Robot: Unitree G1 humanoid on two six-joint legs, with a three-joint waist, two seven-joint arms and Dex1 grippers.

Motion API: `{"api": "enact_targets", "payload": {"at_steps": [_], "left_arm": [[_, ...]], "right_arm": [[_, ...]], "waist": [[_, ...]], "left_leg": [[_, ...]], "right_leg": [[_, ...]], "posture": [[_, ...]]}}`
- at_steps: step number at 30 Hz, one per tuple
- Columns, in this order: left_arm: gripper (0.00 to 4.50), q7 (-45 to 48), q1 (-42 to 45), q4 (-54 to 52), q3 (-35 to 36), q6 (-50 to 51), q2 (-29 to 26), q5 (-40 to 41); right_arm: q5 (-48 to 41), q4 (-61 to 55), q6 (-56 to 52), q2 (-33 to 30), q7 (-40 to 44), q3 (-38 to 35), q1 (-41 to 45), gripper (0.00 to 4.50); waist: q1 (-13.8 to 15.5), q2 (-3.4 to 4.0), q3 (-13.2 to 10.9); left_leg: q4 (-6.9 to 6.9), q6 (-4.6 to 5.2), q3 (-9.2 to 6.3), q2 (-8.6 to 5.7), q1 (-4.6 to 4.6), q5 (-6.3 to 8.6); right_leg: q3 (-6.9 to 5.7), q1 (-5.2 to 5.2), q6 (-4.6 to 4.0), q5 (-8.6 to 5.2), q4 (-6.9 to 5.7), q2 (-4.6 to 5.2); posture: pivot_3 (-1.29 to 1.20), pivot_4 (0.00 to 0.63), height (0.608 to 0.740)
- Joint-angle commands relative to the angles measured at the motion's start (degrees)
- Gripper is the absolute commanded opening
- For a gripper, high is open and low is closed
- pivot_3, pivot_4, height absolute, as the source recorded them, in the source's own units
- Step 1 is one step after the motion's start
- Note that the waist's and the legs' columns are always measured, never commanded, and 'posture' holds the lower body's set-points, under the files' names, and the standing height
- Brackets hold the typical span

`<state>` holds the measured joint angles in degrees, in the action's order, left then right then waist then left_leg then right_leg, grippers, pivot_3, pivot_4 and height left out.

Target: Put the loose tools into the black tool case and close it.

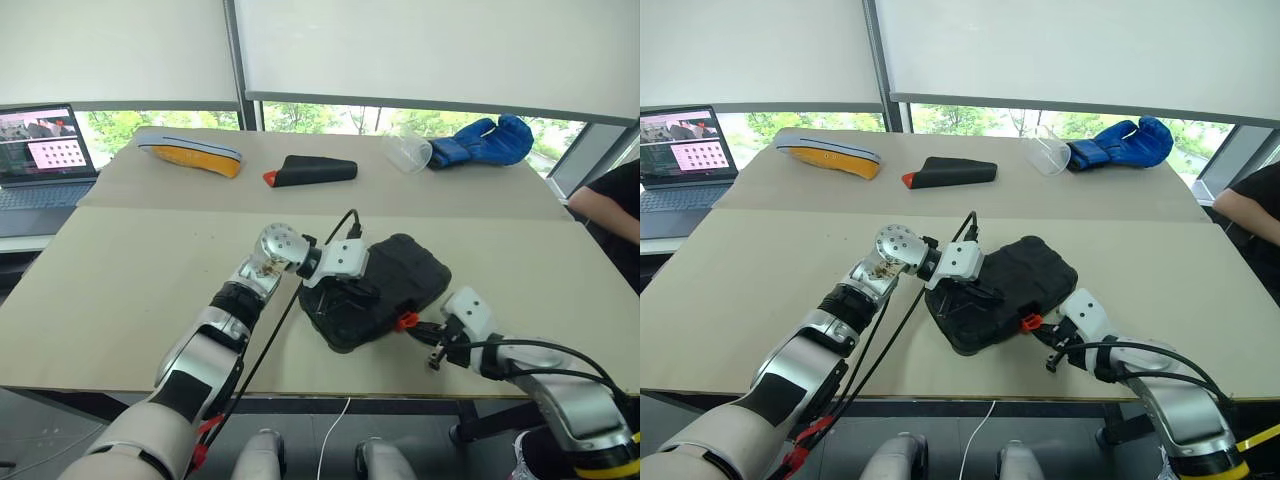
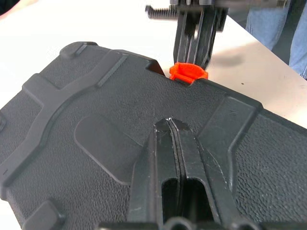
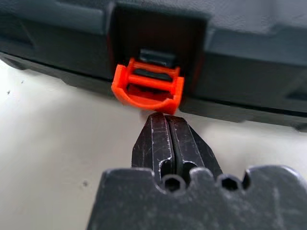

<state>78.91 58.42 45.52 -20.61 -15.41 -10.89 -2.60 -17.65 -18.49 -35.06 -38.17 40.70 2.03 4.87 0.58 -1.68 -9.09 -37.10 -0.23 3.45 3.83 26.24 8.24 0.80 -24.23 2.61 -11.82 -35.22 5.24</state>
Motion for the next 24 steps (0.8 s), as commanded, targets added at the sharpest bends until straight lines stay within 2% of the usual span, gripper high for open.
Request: {"api": "enact_targets", "payload": {"at_steps": [1, 11, 15, 24], "left_arm": [[0.05, -2.0, 1.1, 2.7, -1.8, -1.1, 1.6, -2.7], [0.05, -6.8, 1.8, 8.0, -4.1, -7.4, 2.8, -7.2], [0.05, -10.0, 2.3, 10.4, -4.4, -9.1, 3.0, -9.4], [0.05, -11.3, 3.9, 13.0, -1.7, -7.8, 1.6, -8.2]], "right_arm": [[-0.8, -2.0, 1.9, 2.4, -0.7, -0.5, 4.5, 0.0], [-4.6, -9.6, -4.0, 0.2, 0.1, -5.4, 6.9, 0.0], [-4.9, -9.7, -5.1, 0.6, 0.2, -4.8, 6.9, 0.0], [-5.0, -11.3, -5.3, -1.3, 0.4, -6.4, 3.8, 0.0]], "waist": [[-0.3, 0.0, 0.0], [-1.1, -0.01, 0.0], [-1.3, 0.01, 0.0], [-0.6, 0.04, 0.1]], "left_leg": [[0.0, 0.02, 0.0, 0.0, 0.0, -0.02], [0.08, 0.04, -0.01, 0.02, 0.0, -0.03], [0.08, -0.06, -0.01, 0.01, -0.12, 0.04], [0.13, -0.23, 0.02, -0.03, -0.39, 0.14]], "right_leg": [[0.01, -0.01, 0.0, 0.01, -0.01, -0.01], [0.02, -0.08, -0.03, 0.04, -0.06, -0.05], [0.02, 0.0, -0.02, 0.08, -0.08, -0.04], [0.0, 0.19, -0.02, 0.08, 0.13, 0.05]], "posture": [[0.0, 0.15, 0.74], [0.0, 0.15, 0.74], [0.0, 0.15, 0.74], [0.0, 0.15, 0.74]]}}
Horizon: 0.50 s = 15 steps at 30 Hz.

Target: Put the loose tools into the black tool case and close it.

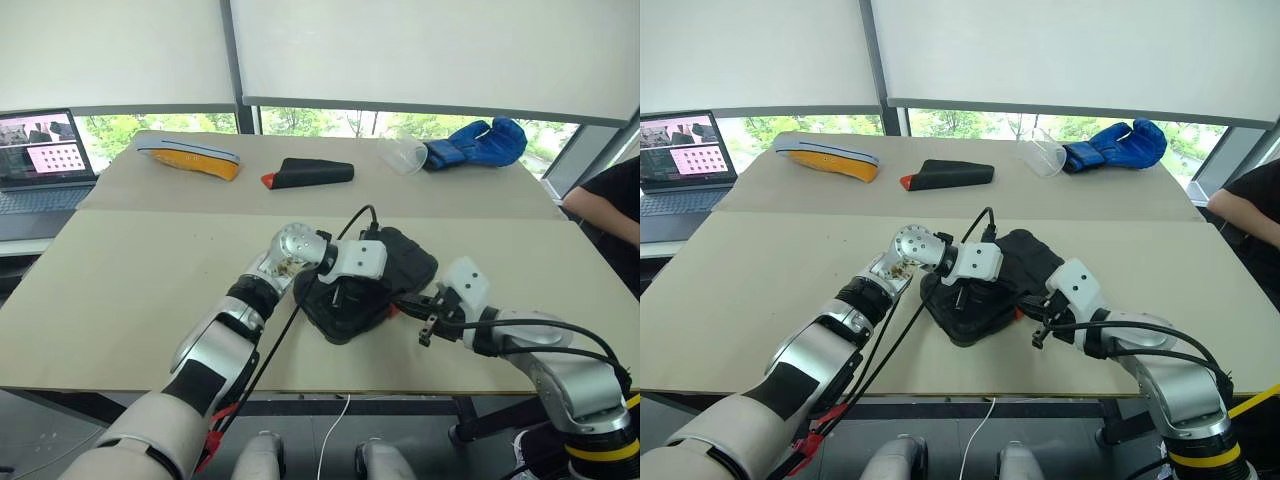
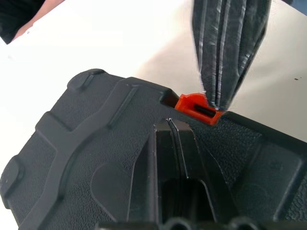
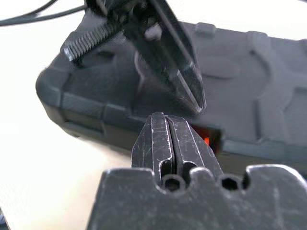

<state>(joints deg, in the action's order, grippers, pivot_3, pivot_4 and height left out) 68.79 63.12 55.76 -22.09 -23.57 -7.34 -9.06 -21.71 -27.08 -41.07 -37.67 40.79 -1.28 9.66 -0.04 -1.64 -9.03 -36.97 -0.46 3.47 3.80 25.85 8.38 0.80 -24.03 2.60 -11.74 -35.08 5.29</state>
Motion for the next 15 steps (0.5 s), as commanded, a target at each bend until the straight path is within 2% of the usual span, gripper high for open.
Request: {"api": "enact_targets", "payload": {"at_steps": [1, 3, 5, 6, 8, 10, 11, 12, 13, 14, 15], "left_arm": [[0.05, -1.1, -0.6, 2.6, 0.8, 1.1, -2.7, -1.0], [0.05, 0.7, -0.3, 1.8, 3.5, 4.5, -4.5, 1.5], [0.57, 4.8, -0.3, -0.1, 6.6, 10.3, -7.3, 5.4], [0.66, 7.7, -0.6, -1.8, 7.8, 12.9, -9.4, 7.2], [1.52, 12.1, -1.9, -5.5, 9.4, 16.6, -13.5, 9.7], [1.96, 17.2, -4.0, -10.3, 11.6, 20.9, -19.6, 12.5], [2.44, 19.5, -4.9, -12.9, 12.6, 23.5, -22.6, 13.9], [2.62, 21.4, -5.8, -15.4, 13.6, 26.2, -25.3, 15.2], [3.19, 22.7, -6.7, -18.6, 14.1, 30.1, -28.4, 17.5], [3.31, 23.3, -7.5, -21.3, 14.4, 33.7, -31.1, 19.4], [3.82, 23.6, -8.4, -23.5, 14.4, 36.8, -34.3, 21.2]], "right_arm": [[-1.8, -3.7, 0.1, -2.7, 0.9, -4.7, -1.6, 0.0], [-4.9, -5.8, -2.1, -4.5, 2.2, -8.5, -2.6, 0.0], [-9.8, -7.4, -5.0, -7.0, 4.7, -13.4, -4.2, 0.6], [-11.7, -7.9, -5.8, -8.5, 6.6, -15.9, -5.6, 0.72], [-13.8, -8.2, -5.7, -11.6, 10.0, -19.8, -8.2, 1.53], [-16.6, -7.4, -5.6, -14.6, 14.5, -25.3, -10.9, 2.04], [-18.1, -6.8, -5.8, -15.8, 16.4, -28.0, -12.0, 2.49], [-19.5, -6.2, -6.2, -16.8, 18.0, -30.3, -12.8, 2.68], [-20.7, -5.3, -6.5, -18.0, 19.7, -32.5, -13.5, 3.26], [-21.9, -4.5, -7.0, -19.0, 21.1, -34.3, -14.1, 3.39], [-23.0, -3.7, -7.5, -20.1, 23.0, -36.2, -15.0, 3.86]], "waist": [[0.0, 0.0, 0.0], [0.0, 0.0, 0.0], [-0.7, -0.02, 0.0], [-0.9, -0.05, 0.0], [-1.3, -0.04, 0.0], [-1.2, -0.03, -0.1], [-1.2, 0.0, -0.1], [-1.1, -0.02, -0.1], [-1.1, -0.03, -0.1], [-0.9, -0.07, -0.2], [-0.8, -0.09, -0.2]], "left_leg": [[0.01, 0.0, 0.0, 0.0, 0.0, 0.0], [0.02, 0.0, 0.0, 0.01, 0.07, 0.0], [0.04, 0.0, -0.01, 0.01, 0.16, 0.0], [0.05, 0.01, -0.06, 0.03, 0.18, -0.01], [0.12, 0.03, -0.13, 0.06, 0.15, -0.02], [0.23, 0.17, -0.15, 0.08, 0.12, -0.1], [0.25, 0.22, -0.17, 0.08, 0.13, -0.13], [0.27, 0.3, -0.16, 0.07, 0.15, -0.18], [0.28, 0.45, -0.16, 0.07, 0.22, -0.27], [0.28, 0.46, -0.16, 0.07, 0.26, -0.28], [0.28, 0.45, -0.17, 0.05, 0.3, -0.27]], "right_leg": [[0.0, 0.0, 0.0, 0.0, -0.02, -0.01], [0.0, 0.02, 0.0, 0.0, -0.11, -0.01], [0.04, -0.14, -0.03, 0.02, -0.19, -0.04], [0.04, -0.18, -0.04, 0.04, -0.23, -0.08], [0.04, -0.25, -0.12, 0.0, -0.32, -0.16], [0.04, -0.26, -0.27, -0.12, -0.35, -0.19], [0.04, -0.28, -0.29, -0.2, -0.35, -0.21], [0.04, -0.29, -0.29, -0.27, -0.37, -0.19], [0.04, -0.34, -0.29, -0.32, -0.35, -0.19], [0.04, -0.34, -0.27, -0.35, -0.34, -0.18], [0.04, -0.35, -0.27, -0.36, -0.33, -0.16]], "posture": [[0.0, 0.15, 0.74], [0.0, 0.15, 0.74], [0.0, 0.15, 0.74], [0.0, 0.15, 0.74], [0.0, 0.15, 0.74], [0.0, 0.15, 0.74], [0.0, 0.15, 0.74], [0.0, 0.15, 0.74], [0.0, 0.15, 0.74], [0.0, 0.15, 0.74], [0.0, 0.15, 0.74]]}}
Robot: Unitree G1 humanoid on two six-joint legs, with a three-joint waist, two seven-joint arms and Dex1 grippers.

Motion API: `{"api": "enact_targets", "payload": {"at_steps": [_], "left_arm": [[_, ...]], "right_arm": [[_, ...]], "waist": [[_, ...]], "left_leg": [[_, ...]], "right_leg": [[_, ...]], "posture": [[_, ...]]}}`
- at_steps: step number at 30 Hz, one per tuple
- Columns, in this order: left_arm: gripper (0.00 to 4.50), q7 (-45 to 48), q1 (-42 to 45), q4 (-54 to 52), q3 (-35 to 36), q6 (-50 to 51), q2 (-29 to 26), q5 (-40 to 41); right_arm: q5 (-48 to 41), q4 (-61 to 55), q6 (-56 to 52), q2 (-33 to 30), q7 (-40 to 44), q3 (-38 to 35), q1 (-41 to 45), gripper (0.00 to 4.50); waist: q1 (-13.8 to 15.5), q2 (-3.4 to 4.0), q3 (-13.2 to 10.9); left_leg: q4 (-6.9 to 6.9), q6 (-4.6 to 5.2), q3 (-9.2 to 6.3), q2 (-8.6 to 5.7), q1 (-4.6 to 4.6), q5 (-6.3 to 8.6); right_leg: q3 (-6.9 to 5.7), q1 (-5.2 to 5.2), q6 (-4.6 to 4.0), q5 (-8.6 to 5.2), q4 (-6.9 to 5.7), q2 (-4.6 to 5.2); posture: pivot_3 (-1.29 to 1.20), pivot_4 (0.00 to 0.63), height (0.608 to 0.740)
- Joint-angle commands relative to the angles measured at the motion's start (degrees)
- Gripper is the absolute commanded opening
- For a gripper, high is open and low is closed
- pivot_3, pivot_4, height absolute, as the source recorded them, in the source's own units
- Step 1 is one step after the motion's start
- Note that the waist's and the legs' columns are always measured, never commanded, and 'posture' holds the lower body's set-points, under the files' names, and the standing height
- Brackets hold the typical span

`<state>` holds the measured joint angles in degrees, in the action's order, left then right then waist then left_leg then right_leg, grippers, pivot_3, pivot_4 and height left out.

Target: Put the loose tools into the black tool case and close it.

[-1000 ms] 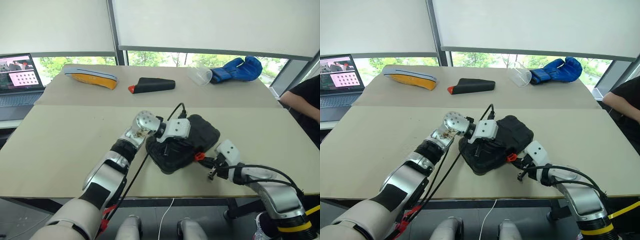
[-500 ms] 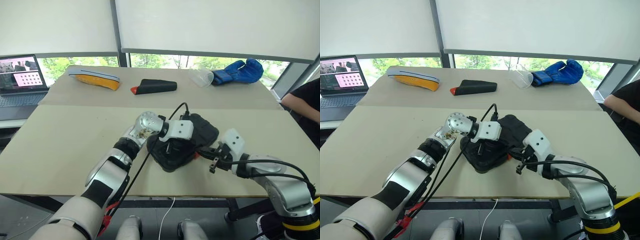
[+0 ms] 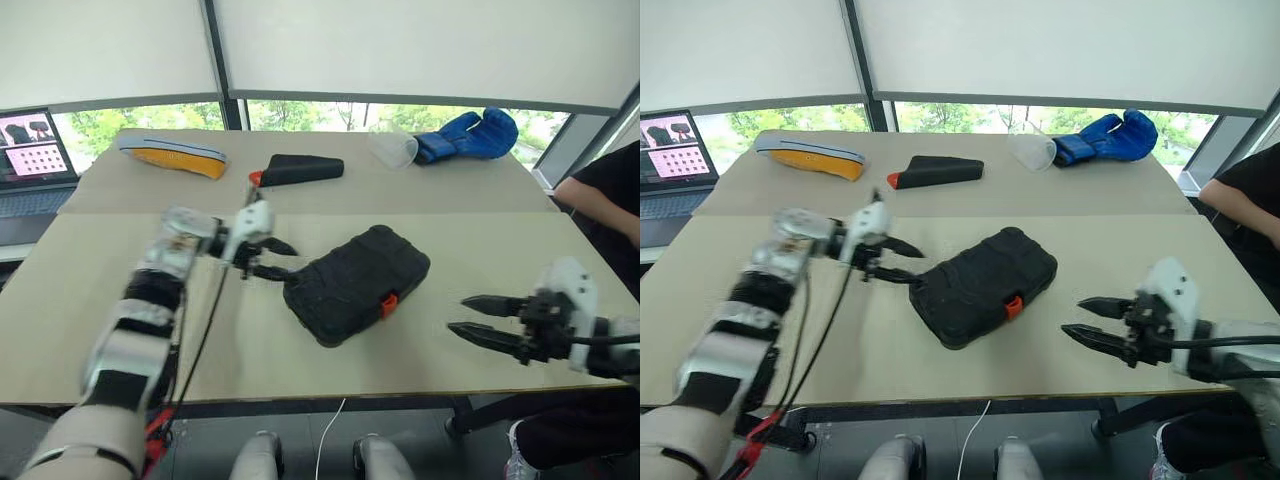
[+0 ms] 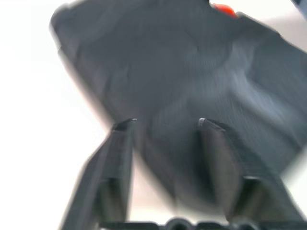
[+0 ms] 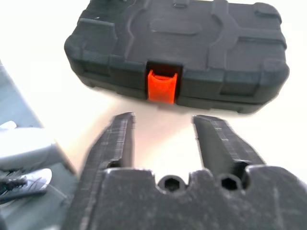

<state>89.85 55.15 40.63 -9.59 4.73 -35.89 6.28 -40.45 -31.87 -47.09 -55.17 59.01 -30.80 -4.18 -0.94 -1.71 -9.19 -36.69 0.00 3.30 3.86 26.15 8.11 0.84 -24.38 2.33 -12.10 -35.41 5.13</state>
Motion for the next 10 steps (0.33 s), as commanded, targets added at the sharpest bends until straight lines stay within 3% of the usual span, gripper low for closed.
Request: {"api": "enact_targets", "payload": {"at_steps": [1, 2, 6, 10], "left_arm": [[4.13, 2.6, -1.4, -10.3, 2.0, 10.6, -8.3, 7.3], [4.45, 2.6, -2.3, -11.9, 2.6, 12.6, -10.6, 8.3], [4.45, 2.1, -8.4, -18.7, 7.0, 18.5, -15.5, 11.2], [4.45, -0.1, -13.9, -24.9, 9.1, 20.9, -17.0, 12.8]], "right_arm": [[-5.0, 1.8, -1.5, -3.6, 6.6, -8.0, -1.9, 4.16], [-5.6, 2.6, -1.8, -4.7, 8.3, -9.1, -2.6, 4.48], [-5.7, 5.9, -0.4, -7.1, 10.6, -8.9, -2.0, 4.48], [-5.5, 7.0, 0.7, -7.5, 10.3, -6.4, -0.3, 4.48]], "waist": [[0.3, -0.05, 0.0], [0.5, -0.06, -0.1], [1.0, -0.04, -0.1], [1.2, -0.07, -0.1]], "left_leg": [[0.0, 0.0, 0.0, -0.03, 0.04, 0.0], [0.0, -0.01, 0.0, -0.03, 0.05, 0.01], [0.0, -0.39, 0.02, -0.05, 0.03, 0.25], [0.0, -0.47, 0.08, -0.04, 0.03, 0.29]], "right_leg": [[0.0, -0.01, 0.04, -0.03, 0.01, 0.03], [-0.02, 0.03, 0.09, -0.06, 0.08, 0.06], [-0.08, 0.11, 0.13, -0.05, 0.27, 0.16], [-0.12, 0.08, 0.14, -0.03, 0.27, 0.21]], "posture": [[0.0, 0.15, 0.74], [0.0, 0.15, 0.74], [0.0, 0.15, 0.74], [0.0, 0.15, 0.74]]}}
